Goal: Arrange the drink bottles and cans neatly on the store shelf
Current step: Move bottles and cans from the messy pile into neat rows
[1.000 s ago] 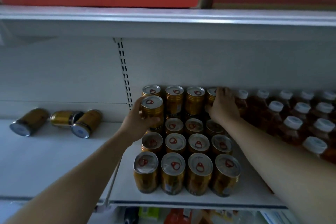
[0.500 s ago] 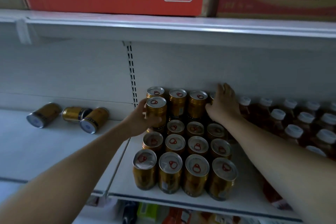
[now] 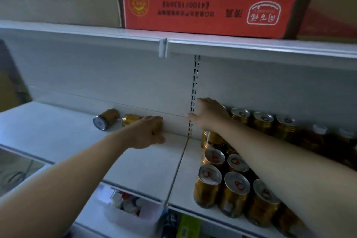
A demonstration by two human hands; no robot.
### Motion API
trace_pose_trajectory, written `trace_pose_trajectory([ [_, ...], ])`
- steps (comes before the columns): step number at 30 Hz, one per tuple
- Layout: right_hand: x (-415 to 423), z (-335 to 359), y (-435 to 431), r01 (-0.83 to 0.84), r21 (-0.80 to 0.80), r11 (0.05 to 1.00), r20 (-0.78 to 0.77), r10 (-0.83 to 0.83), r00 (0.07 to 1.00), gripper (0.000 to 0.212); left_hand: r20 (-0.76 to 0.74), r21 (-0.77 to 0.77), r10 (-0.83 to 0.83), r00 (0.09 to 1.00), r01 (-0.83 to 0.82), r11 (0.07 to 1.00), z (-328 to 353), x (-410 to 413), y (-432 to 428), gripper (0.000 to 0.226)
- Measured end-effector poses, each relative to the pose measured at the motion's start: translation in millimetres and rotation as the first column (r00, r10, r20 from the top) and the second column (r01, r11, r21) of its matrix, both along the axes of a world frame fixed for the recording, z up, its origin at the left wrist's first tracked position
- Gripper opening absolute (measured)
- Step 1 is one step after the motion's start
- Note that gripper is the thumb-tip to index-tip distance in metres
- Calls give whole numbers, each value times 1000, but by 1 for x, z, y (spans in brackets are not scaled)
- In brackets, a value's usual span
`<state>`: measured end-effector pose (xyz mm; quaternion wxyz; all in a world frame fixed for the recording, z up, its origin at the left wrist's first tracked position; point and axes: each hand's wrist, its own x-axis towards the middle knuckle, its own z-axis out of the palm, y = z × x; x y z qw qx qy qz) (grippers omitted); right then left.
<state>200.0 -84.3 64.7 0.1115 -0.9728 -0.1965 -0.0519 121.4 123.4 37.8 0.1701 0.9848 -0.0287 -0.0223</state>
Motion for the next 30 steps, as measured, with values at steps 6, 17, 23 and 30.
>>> trace_pose_trajectory([
  [6,-8,-21,130,-15,-11,1000,-94,13,995,74,-52,-78,81,995,-85,993,-25,-17,119,76],
  [17,18,-76,239,69,-60,996,-197,-80,977,67,-106,-108,159,982,-170,979,-52,18,237,72],
  [23,59,-99,264,22,-195,981,-200,-61,978,77,-65,-174,249,966,-257,951,-70,66,250,80],
  [30,76,-129,291,74,-322,944,-77,-104,992,85,-134,-194,261,956,-283,939,-97,122,270,69],
])
